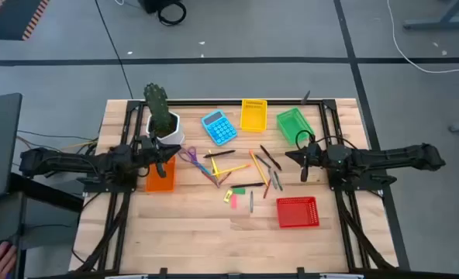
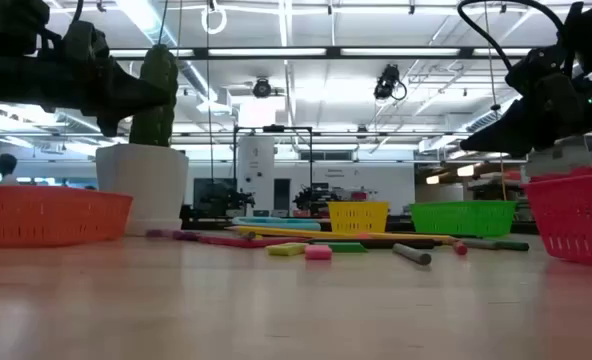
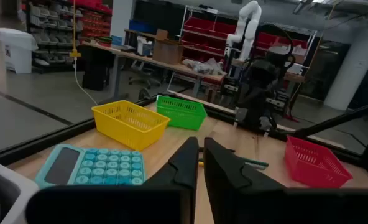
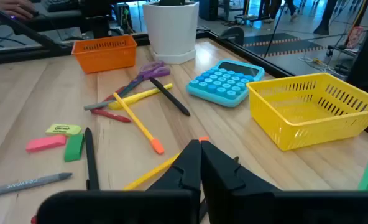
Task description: Sort crayons/erasers/pens/pencils in bins
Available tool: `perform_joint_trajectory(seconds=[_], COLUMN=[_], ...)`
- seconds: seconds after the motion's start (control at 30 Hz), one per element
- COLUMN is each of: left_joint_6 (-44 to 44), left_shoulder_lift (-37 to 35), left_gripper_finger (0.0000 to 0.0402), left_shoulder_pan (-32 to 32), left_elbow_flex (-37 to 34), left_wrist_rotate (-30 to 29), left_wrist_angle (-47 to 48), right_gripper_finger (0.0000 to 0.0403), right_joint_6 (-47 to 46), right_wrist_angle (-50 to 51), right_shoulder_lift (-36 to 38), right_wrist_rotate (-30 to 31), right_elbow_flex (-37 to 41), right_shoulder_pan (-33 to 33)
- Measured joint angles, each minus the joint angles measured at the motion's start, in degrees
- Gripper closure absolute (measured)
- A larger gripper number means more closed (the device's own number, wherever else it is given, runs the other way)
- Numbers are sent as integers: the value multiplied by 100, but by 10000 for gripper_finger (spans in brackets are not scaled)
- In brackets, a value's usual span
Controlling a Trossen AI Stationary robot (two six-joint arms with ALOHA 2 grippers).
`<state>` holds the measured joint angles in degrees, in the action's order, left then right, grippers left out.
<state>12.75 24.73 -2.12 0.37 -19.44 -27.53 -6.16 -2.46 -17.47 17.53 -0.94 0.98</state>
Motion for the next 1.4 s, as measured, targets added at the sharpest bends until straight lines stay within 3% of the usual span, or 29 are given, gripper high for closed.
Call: perform_joint_trajectory(seconds=[1.4], left_joint_6=[1], left_shoulder_lift=[0], left_gripper_finger=[366], left_shoulder_pan=[-1], left_elbow_flex=[1], left_wrist_rotate=[0], left_wrist_angle=[0], right_gripper_finger=[389], right_joint_6=[-1], right_wrist_angle=[0], right_shoulder_lift=[0], right_wrist_rotate=[-1], right_elbow_flex=[1], right_shoulder_pan=[-1])
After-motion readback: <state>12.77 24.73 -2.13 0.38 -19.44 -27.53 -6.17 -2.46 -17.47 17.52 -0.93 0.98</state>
